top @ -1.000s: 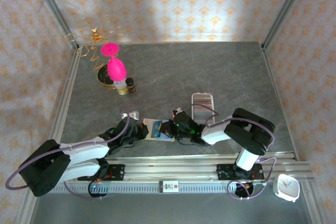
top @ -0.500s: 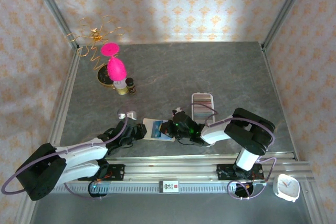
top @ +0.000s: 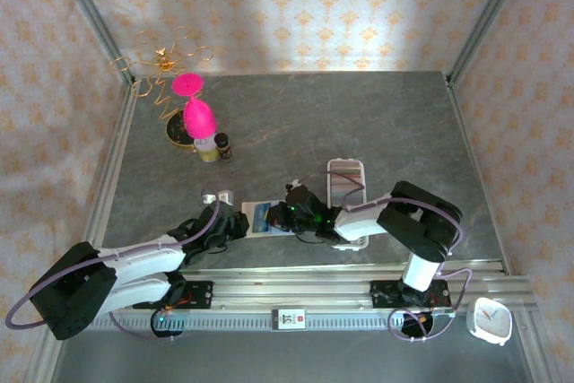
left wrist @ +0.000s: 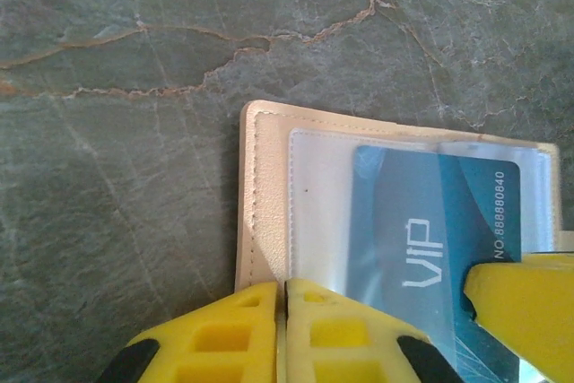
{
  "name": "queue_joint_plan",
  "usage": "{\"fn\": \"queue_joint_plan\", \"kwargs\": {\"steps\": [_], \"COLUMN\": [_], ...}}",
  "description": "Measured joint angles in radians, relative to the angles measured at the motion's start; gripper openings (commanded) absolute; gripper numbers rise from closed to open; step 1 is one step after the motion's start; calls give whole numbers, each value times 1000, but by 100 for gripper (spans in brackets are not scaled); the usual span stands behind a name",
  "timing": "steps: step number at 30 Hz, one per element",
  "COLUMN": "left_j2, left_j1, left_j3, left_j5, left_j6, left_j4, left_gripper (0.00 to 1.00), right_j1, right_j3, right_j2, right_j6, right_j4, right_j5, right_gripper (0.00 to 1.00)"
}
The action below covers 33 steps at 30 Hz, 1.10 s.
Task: Put the credit cards into the card holder
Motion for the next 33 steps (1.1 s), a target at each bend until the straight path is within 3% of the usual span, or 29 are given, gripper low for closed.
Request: {"fn": "queue_joint_plan", "kwargs": {"steps": [5, 9, 18, 33], "left_j2": [0, 0, 17, 54], "left_j1": [0, 0, 0, 0], "left_j3": [0, 0, 0, 0], "left_j5": [1, 11, 27, 36], "left_j6": [0, 0, 0, 1], "left_j4": [1, 4, 23, 74], "left_gripper": [9, 8, 8, 6], "right_j1": [6, 12, 13, 55], "right_j3": [31, 45, 77, 174], "right_j2": [-3, -16, -19, 22], "right_j6": [-45, -66, -101, -172], "right_j4": [-88, -154, -241, -346], "right_j5": [37, 69, 102, 149], "right_gripper": [17, 22, 11, 18]}}
